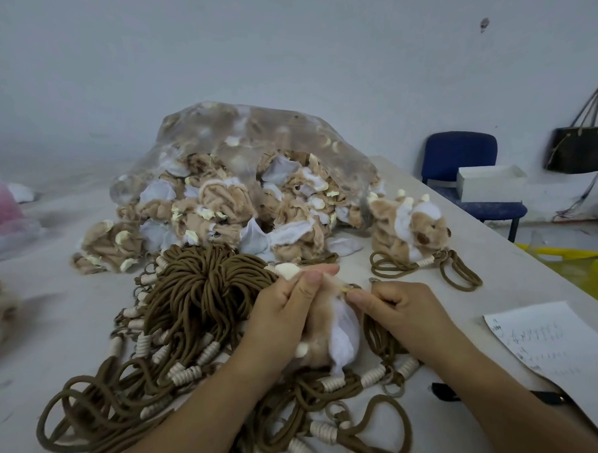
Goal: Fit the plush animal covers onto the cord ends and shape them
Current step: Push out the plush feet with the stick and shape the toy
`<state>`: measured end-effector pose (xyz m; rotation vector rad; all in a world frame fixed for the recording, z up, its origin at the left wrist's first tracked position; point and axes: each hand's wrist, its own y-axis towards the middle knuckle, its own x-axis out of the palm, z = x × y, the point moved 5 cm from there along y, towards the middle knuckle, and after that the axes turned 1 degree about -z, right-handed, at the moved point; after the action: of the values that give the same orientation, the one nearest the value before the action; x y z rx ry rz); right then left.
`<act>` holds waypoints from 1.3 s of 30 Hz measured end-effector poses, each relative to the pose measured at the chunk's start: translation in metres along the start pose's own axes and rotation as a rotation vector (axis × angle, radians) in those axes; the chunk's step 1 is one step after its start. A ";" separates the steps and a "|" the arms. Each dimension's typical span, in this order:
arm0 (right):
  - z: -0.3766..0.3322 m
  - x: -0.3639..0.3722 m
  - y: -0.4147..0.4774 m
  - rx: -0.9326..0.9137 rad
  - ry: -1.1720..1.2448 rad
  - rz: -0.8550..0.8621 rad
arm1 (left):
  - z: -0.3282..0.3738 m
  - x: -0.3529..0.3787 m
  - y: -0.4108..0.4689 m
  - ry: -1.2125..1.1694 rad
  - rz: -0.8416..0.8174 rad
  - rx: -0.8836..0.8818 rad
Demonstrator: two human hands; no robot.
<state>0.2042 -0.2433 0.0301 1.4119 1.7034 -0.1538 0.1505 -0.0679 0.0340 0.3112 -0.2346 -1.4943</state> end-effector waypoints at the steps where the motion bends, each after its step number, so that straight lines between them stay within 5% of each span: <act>1: 0.000 0.003 0.000 0.011 0.020 -0.003 | -0.001 0.000 0.001 0.008 -0.004 -0.003; 7: 0.007 0.010 -0.003 0.099 0.034 -0.012 | -0.009 0.000 0.006 0.186 0.013 0.013; 17: 0.010 0.008 -0.003 0.163 0.043 -0.045 | -0.009 -0.015 0.005 0.136 0.226 0.047; 24: 0.004 0.017 -0.005 0.196 0.123 -0.060 | 0.001 -0.015 0.004 0.420 0.208 0.165; 39: 0.008 0.000 -0.003 0.065 -0.012 -0.019 | -0.010 -0.011 0.001 0.244 0.181 0.110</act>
<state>0.2060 -0.2489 0.0246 1.4401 1.7163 -0.2299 0.1545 -0.0567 0.0249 0.5424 -0.1461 -1.2537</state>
